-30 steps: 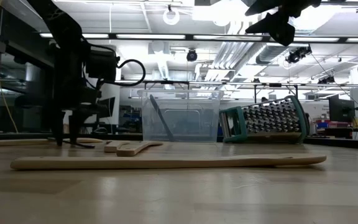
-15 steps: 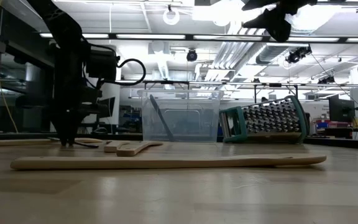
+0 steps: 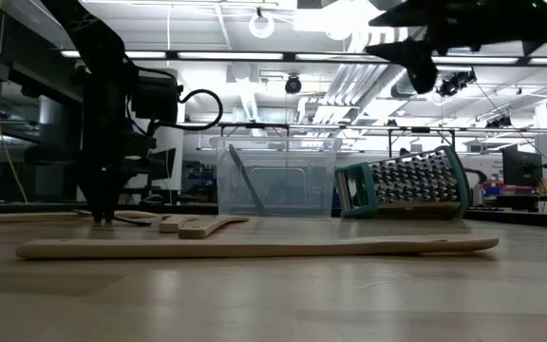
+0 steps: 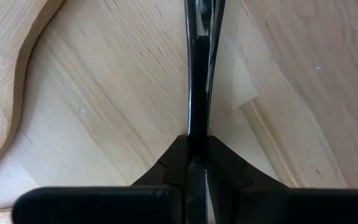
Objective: Pick & Place Kitchen Items
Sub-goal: Put the black table knife into the top transparent bin
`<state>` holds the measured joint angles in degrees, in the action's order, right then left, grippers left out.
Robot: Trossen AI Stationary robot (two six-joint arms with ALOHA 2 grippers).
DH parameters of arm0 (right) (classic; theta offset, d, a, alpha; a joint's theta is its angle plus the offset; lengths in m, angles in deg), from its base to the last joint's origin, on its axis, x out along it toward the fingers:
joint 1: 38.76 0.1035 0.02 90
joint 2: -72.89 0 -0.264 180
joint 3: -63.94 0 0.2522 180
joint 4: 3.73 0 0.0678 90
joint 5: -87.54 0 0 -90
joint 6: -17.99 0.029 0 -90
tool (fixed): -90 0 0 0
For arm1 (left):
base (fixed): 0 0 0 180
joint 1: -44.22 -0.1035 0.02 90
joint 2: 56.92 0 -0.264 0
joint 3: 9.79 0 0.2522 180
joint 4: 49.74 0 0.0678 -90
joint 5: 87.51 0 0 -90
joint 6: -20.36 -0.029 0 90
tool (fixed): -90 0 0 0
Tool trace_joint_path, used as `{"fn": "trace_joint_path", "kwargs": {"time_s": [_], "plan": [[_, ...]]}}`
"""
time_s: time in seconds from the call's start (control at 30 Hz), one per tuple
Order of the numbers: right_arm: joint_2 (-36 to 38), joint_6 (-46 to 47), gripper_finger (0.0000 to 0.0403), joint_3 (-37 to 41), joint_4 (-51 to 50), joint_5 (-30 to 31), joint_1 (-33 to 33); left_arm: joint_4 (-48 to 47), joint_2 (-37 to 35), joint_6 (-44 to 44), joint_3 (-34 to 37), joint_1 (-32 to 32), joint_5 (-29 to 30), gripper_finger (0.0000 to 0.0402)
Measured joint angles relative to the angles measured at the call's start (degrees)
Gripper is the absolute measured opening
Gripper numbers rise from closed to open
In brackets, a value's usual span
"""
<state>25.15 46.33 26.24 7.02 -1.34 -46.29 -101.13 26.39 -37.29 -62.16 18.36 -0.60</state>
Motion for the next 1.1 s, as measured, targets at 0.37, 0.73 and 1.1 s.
{"fn": "trace_joint_path", "kwargs": {"time_s": [0.37, 0.73, 1.1], "plan": [[16.68, 0.66, 0.0188, 9.61, -0.78, -2.36, -1.61, 0.17, 0.02, 1.14, 0.00, -0.02, -0.96, 0.0028], [19.05, -1.55, 0.0188, 11.42, -6.32, -1.08, -1.59, -1.34, 0.04, 1.19, -0.61, -0.02, -1.00, 0.0028], [18.92, -1.60, 0.0188, 11.42, -6.34, -1.26, -1.59, -6.25, 0.30, 3.56, -4.88, 0.02, -1.28, 0.0028]]}}
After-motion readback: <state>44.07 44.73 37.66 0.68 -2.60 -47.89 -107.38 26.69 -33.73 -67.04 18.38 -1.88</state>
